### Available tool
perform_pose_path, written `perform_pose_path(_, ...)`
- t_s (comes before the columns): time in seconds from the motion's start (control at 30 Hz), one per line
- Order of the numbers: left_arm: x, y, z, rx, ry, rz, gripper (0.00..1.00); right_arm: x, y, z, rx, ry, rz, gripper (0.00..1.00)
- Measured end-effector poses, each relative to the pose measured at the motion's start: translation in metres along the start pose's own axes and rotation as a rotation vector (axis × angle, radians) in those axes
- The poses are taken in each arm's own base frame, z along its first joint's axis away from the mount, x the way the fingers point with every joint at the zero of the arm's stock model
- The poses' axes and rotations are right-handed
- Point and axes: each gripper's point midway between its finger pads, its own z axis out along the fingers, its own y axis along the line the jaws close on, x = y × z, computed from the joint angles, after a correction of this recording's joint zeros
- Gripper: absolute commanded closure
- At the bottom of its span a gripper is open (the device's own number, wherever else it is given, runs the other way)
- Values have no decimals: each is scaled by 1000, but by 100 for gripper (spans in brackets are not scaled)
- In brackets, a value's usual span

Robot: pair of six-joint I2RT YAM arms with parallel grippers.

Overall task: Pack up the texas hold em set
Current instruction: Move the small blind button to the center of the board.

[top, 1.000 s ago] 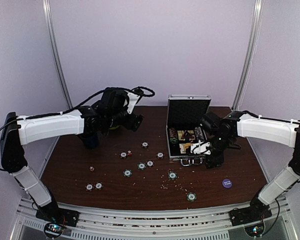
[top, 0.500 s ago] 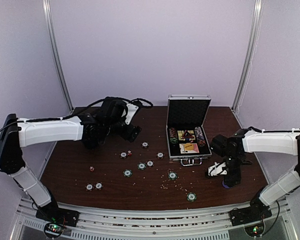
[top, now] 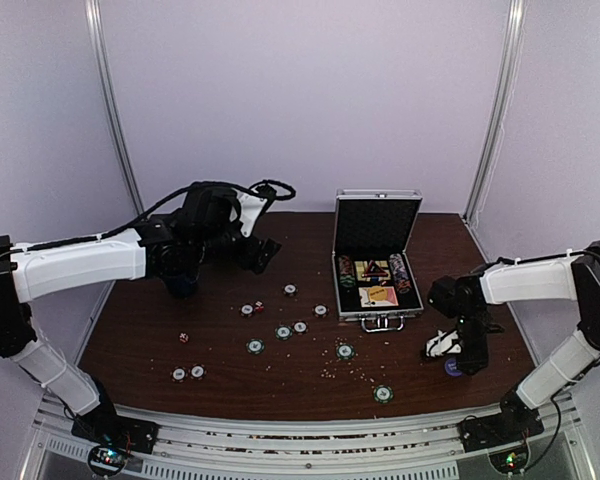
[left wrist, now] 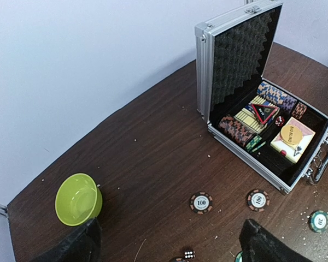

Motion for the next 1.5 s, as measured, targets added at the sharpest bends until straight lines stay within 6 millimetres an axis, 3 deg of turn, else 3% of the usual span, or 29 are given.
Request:
perform_pose_path(0.2, 0, 0, 0, 1, 1, 0, 10, -6, 3, 2, -14, -30, -8, 73)
perform_pose_path(0.57, 0, -1, 0, 6, 1, 0, 10, -19, -1, -1, -37, -79, 27, 72)
perform_pose_path(0.67, 1, -1, 0, 6, 2, 0, 10, -38, -6, -9, -40, -124, 39, 72)
perform_pose_path(0.97, 1, -1, 0, 5, 2, 0, 10, -145, -24, -48, -28, -378, 16, 71)
perform_pose_path(1.1, 1, 0, 0, 2, 2, 0, 10, -180, -30, -63, -26, -470, 14, 70)
perform_pose_path(1.2, 1, 0, 0, 1, 2, 0, 10, -190, -31, -68, -26, -509, 14, 65)
perform_pose_path(1.5, 1, 0, 0, 1, 2, 1, 10, -190, -29, -76, -36, -514, 4, 49)
